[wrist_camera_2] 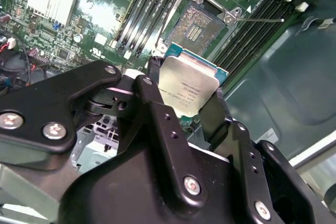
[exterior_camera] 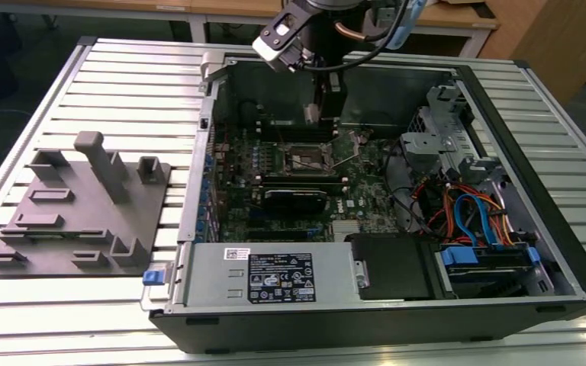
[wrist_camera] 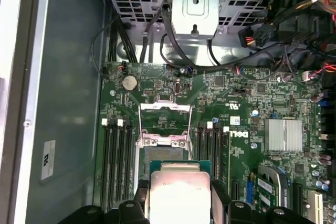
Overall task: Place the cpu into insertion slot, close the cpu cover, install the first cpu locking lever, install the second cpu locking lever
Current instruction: 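Place the cpu into insertion slot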
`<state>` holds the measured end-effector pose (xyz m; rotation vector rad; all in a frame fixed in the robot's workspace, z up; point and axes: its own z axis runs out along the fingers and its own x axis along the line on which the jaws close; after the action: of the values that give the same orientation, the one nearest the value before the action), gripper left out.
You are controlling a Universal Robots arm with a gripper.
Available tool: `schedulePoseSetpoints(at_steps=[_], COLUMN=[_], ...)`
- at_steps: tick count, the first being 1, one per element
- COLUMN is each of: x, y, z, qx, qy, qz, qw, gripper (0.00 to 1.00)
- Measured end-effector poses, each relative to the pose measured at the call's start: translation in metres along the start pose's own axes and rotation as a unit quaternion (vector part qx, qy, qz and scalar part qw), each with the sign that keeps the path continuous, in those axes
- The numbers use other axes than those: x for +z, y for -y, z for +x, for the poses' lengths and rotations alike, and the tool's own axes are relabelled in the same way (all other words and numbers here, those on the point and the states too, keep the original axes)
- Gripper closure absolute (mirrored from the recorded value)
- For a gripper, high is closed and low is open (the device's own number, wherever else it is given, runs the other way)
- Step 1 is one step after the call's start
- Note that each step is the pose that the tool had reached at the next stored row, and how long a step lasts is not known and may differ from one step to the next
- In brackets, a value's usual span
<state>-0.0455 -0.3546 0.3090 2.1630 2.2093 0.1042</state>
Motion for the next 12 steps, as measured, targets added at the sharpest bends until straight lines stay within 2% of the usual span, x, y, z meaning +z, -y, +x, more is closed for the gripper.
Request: schedulePoseSetpoints(at_steps=[7, 12], x=[0.0125, 0.0146], y=[0.0010, 0.0012], z=[-0.0002, -0.0002], qx=[0.000, 0.000], qy=[0.0000, 0.0001], qz=[0.0000, 0.0001], qw=[1.00000, 1.00000], gripper=[0.46, 0.46])
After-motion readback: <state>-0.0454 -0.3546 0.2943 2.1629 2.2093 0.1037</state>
